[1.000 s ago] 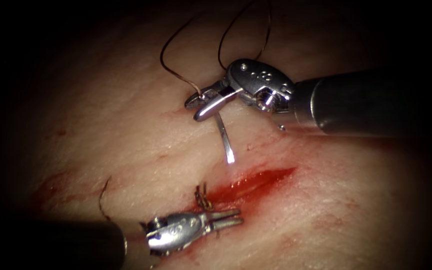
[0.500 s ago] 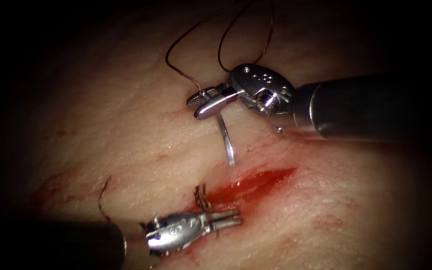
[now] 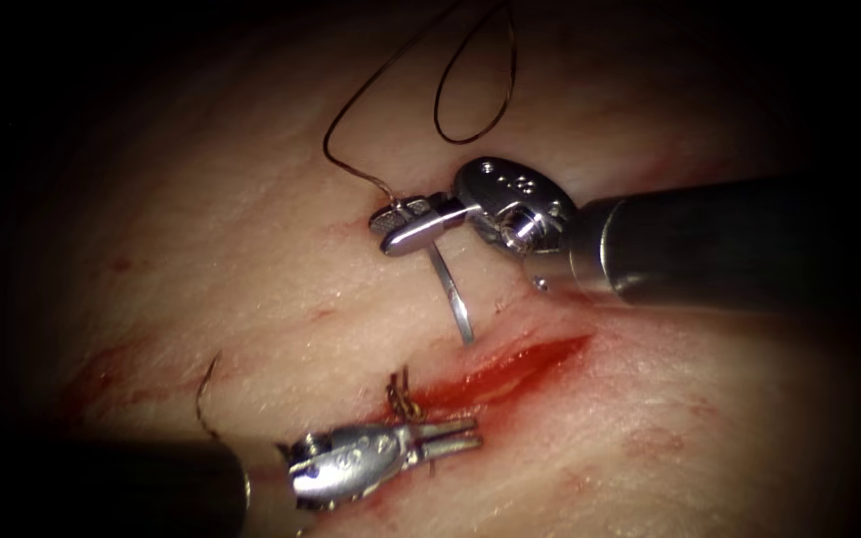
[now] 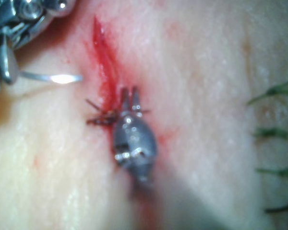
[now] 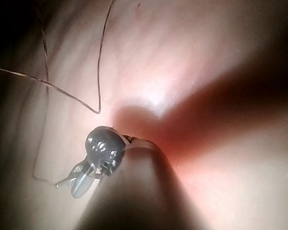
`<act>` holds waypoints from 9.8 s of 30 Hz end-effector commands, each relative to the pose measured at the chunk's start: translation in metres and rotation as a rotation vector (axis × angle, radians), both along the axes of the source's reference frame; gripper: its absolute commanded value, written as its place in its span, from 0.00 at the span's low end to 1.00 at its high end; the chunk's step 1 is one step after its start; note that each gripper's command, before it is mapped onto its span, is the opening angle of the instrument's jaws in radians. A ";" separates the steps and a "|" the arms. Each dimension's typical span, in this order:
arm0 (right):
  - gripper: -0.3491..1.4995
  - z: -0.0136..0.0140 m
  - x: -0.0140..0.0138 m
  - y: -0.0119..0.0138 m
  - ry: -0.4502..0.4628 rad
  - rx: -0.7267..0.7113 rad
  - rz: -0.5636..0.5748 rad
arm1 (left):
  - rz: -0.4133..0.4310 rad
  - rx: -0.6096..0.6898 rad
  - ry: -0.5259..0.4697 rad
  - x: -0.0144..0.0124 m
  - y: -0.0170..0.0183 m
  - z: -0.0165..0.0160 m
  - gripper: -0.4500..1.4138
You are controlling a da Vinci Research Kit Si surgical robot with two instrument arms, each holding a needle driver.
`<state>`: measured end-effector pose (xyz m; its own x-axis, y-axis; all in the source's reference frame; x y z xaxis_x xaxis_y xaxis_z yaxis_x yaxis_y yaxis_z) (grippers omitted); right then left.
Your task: Wound Closure
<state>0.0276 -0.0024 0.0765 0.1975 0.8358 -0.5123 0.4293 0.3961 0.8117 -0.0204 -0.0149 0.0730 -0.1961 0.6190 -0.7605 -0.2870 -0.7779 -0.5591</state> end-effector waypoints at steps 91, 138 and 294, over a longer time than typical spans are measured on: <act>0.00 -0.0030 -0.0044 -0.0116 -0.271 0.738 -0.123 | 0.009 0.011 0.002 -0.0002 -0.0006 0.0007 0.29; 0.82 -0.0010 -0.0185 -0.0019 -0.293 -0.213 0.275 | 0.068 -0.435 -0.040 0.0006 -0.0023 -0.0009 0.40; 0.86 -0.0144 -0.0091 -0.0003 -0.373 0.188 0.237 | -0.047 -0.703 0.098 0.0022 0.0077 -0.0181 0.00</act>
<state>0.0179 -0.0026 0.0616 0.1362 0.9520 -0.2741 0.0111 0.2751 0.9613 -0.0182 -0.0074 0.0552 -0.2733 -0.0140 -0.9618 -0.3549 -0.9279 0.1143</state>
